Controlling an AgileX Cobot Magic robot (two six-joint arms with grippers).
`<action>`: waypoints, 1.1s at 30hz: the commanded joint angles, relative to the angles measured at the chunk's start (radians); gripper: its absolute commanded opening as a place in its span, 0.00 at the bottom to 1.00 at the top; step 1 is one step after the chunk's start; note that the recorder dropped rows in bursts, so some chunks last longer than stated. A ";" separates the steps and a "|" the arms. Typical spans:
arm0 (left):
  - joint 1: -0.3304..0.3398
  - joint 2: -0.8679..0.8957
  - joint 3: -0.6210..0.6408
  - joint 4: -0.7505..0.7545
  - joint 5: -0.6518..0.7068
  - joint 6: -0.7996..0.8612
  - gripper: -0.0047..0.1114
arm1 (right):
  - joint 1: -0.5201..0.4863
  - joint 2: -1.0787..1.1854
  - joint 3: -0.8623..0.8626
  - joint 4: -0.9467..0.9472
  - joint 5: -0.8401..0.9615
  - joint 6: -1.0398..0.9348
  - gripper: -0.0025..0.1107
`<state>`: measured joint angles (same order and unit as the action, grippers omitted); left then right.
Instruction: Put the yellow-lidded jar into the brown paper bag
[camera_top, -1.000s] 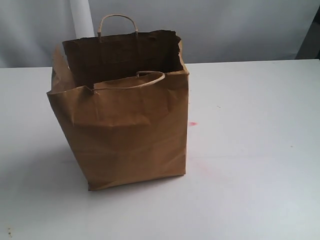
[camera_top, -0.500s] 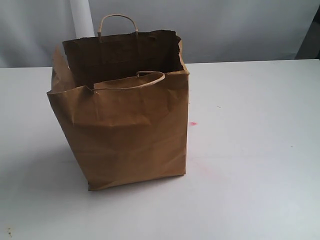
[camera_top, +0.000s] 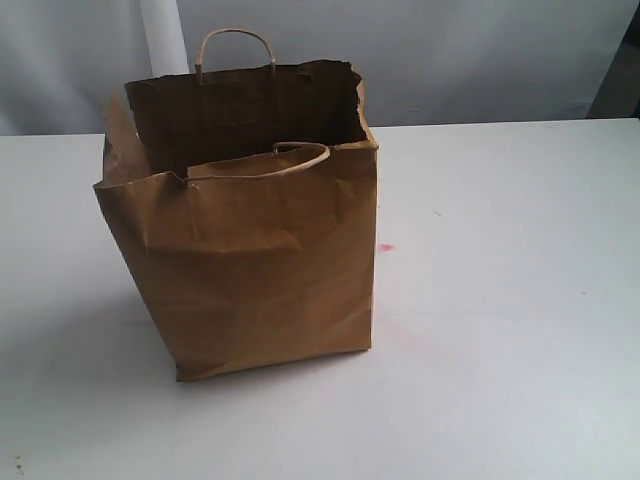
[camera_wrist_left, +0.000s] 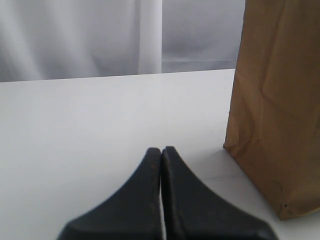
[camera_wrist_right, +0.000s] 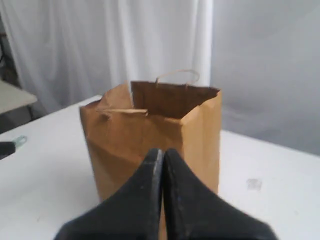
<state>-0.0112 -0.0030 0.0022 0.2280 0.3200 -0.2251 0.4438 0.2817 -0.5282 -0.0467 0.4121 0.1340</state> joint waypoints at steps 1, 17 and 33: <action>-0.005 0.003 -0.002 -0.004 -0.009 -0.004 0.05 | -0.100 -0.107 0.159 -0.040 -0.229 -0.017 0.02; -0.005 0.003 -0.002 -0.004 -0.009 -0.004 0.05 | -0.305 -0.282 0.407 -0.023 -0.295 -0.029 0.02; -0.005 0.003 -0.002 -0.004 -0.009 -0.004 0.05 | -0.307 -0.282 0.467 -0.072 -0.270 -0.035 0.02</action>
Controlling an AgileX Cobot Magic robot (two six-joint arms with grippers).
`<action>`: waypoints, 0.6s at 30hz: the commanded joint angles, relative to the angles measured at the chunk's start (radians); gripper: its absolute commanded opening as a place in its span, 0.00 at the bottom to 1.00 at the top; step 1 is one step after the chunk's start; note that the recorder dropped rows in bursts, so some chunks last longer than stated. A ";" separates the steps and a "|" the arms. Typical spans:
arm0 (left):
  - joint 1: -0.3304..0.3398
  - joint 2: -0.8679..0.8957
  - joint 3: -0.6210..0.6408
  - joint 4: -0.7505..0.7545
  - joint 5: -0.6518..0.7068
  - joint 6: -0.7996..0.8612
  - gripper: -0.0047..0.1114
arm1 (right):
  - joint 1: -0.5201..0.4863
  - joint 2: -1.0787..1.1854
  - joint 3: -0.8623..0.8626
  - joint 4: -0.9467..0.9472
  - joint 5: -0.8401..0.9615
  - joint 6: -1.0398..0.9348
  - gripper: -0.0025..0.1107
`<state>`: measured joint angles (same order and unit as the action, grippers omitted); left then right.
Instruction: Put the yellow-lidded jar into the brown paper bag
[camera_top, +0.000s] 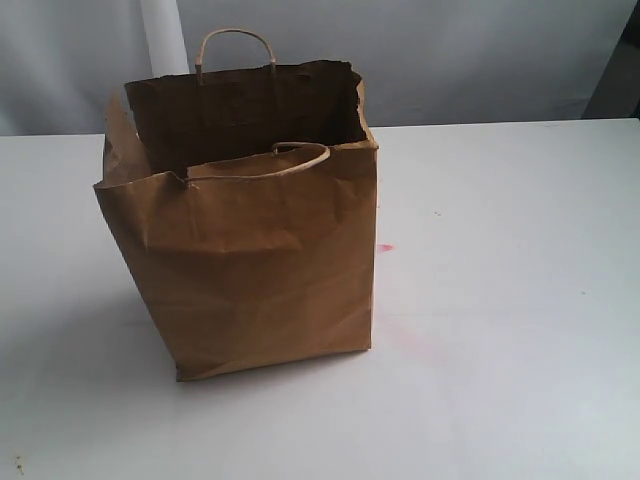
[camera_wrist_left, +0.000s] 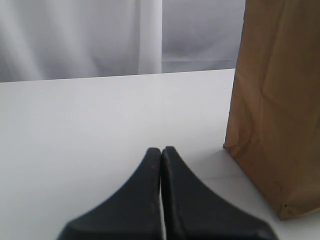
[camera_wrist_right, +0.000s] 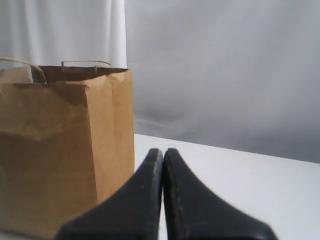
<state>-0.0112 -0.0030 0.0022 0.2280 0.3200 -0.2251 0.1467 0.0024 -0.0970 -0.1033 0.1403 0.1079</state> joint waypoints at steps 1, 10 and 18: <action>-0.005 0.003 -0.002 -0.004 -0.009 -0.004 0.05 | -0.010 -0.002 0.046 -0.016 -0.001 -0.010 0.02; -0.005 0.003 -0.002 -0.004 -0.009 -0.004 0.05 | -0.008 -0.002 0.097 -0.016 0.003 -0.010 0.02; -0.005 0.003 -0.002 -0.004 -0.009 -0.004 0.05 | -0.008 -0.002 0.097 -0.016 0.003 -0.006 0.02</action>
